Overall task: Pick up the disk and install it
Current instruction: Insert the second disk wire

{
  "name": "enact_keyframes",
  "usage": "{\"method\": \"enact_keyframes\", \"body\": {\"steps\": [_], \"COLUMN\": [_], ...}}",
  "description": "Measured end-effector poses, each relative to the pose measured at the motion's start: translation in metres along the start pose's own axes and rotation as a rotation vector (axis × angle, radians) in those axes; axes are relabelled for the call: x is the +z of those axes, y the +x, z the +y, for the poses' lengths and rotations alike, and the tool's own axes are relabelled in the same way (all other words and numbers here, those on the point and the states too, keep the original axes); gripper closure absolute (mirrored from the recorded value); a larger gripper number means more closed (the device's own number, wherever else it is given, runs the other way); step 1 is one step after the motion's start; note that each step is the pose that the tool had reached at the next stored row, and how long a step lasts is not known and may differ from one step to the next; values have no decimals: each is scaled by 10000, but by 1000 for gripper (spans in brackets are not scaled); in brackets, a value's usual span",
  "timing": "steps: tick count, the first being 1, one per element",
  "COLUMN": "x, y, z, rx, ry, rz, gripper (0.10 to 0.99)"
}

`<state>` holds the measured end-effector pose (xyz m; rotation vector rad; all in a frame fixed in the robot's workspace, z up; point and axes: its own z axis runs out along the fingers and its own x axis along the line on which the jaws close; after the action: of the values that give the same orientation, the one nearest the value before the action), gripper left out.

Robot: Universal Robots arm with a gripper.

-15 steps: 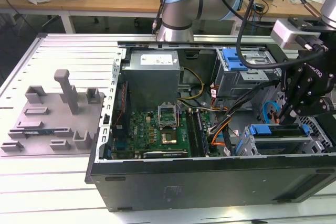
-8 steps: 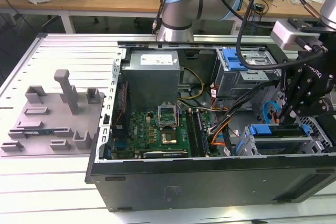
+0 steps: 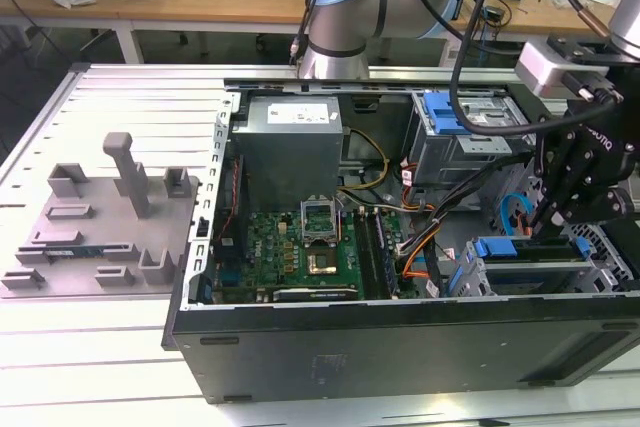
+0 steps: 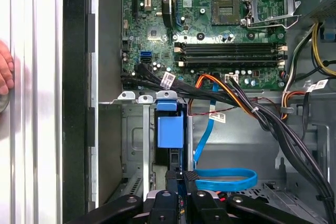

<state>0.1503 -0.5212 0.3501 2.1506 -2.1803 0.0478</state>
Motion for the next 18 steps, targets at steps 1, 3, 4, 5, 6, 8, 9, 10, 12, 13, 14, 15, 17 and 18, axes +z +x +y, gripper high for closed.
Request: {"method": "enact_keyframes", "body": {"steps": [1,3,4,5,6,8,9,10,12,13,14,15,17,18], "x": [2,6,9,11,17,24,27,30,43,49,54,58,64,68], "y": [0,-1,-1,-1,-1,-1,-1,0,0,0,-1,-1,-1,-2], "z": [0,0,0,0,-1,-1,-1,-1,-1,-2,-2,-2,-2,-2], "rx": [0,0,0,0,0,0,0,0,0,0,0,0,-1,0], "ry": [0,0,0,0,0,0,0,0,0,0,0,0,1,1], "rz": [-1,-1,-1,-1,-1,-1,0,-1,-1,-1,-1,0,1,0], "gripper": [925,925,925,925,925,925,925,925,925,925,925,925,925,925]}}
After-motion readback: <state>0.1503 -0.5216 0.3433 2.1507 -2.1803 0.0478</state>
